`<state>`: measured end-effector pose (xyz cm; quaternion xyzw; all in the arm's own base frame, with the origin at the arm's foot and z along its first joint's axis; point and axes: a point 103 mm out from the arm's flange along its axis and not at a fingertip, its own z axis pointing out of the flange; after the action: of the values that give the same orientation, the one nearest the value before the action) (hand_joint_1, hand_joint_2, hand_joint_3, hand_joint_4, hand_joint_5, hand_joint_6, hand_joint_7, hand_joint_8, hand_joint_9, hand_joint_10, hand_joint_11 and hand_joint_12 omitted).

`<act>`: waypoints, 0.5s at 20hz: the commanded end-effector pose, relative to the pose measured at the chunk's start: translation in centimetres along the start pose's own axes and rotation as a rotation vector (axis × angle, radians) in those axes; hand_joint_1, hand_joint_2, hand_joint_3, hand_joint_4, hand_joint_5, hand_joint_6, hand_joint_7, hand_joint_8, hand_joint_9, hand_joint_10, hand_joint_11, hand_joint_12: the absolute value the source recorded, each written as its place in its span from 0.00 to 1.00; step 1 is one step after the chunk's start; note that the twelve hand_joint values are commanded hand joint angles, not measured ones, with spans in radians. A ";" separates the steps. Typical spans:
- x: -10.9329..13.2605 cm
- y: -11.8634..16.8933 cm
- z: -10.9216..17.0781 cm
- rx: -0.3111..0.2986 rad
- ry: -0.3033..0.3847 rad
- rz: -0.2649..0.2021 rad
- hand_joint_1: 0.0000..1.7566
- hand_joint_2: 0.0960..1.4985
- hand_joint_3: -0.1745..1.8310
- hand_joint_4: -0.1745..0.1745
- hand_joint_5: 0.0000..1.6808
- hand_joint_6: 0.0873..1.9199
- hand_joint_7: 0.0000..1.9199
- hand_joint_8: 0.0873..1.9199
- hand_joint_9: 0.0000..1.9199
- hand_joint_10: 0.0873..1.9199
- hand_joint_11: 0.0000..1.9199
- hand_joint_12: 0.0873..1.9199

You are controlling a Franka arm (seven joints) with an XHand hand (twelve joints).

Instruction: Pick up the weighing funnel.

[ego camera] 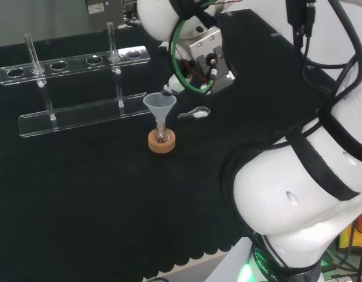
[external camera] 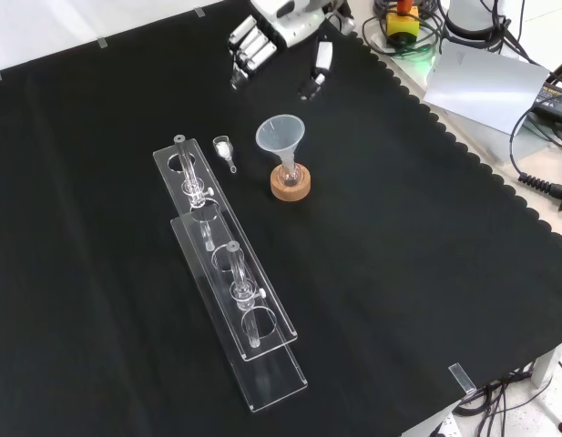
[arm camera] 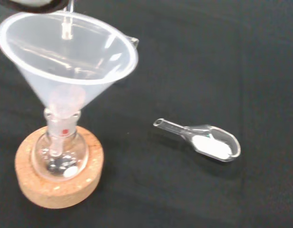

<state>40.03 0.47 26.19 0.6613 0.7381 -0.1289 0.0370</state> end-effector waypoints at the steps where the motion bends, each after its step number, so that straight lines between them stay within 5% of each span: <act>1: -3.1 -0.6 -0.1 -0.018 0.022 0.041 0.37 0.42 0.33 0.30 0.20 0.00 0.19 0.37 0.29 0.32 0.13 0.72; 10: -7.7 1.0 2.4 0.018 0.046 0.088 0.40 0.42 0.33 0.30 0.23 0.00 0.23 0.37 0.33 0.30 0.15 0.72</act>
<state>40.37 -4.74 26.72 0.6880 0.7158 -0.1152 0.0303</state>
